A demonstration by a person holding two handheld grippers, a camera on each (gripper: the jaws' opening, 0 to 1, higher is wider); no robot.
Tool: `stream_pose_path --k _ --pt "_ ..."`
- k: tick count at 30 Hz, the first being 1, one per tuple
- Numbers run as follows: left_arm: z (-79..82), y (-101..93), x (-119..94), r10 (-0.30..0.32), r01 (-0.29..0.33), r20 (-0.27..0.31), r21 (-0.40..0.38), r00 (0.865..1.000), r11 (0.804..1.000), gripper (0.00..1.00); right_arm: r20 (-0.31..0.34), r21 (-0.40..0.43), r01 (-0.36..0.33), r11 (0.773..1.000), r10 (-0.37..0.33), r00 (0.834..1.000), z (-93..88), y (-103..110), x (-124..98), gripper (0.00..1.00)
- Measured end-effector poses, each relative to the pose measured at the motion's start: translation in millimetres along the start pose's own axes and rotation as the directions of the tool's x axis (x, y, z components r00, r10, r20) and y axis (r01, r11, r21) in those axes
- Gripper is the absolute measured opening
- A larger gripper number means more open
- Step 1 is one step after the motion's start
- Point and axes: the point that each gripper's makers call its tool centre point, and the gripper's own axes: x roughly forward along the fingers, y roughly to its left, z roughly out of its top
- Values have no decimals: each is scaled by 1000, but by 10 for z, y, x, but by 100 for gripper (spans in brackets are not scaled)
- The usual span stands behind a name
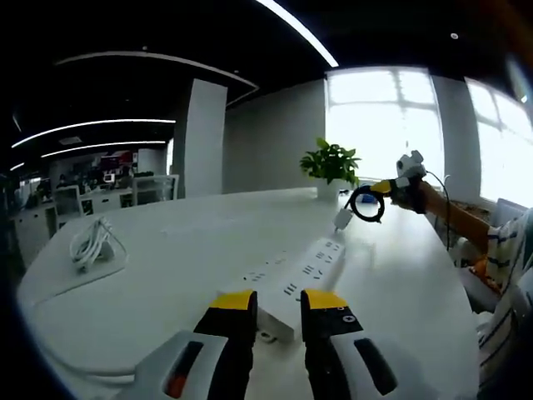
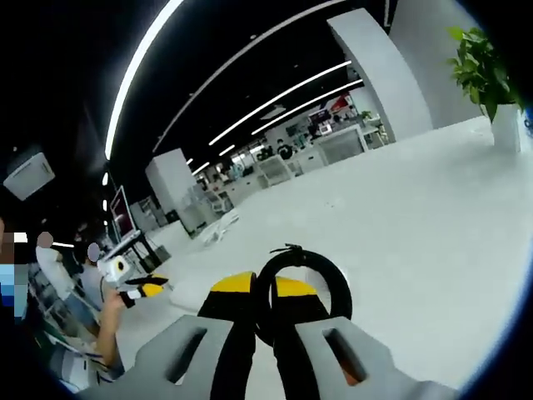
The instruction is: Straighten the power strip on the desk, plug the charger into it
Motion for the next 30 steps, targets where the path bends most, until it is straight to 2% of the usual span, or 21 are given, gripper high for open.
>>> stream_pose_path --k 5,9,16,30 --pt "15 -23 -4 -3 3 5 9 1000 1000 21 28 40 -38 998 37 999 26 161 24 5" --pt "17 23 -12 20 -20 0 19 1000 1000 21 52 47 -61 997 58 997 61 369 49 5" --pt "-48 29 8 34 -33 -37 48 999 998 21 67 49 -106 993 103 992 111 671 128 5" --pt "-34 -30 8 13 -11 -34 56 999 998 23 38 64 -171 983 169 985 -24 1054 317 5"
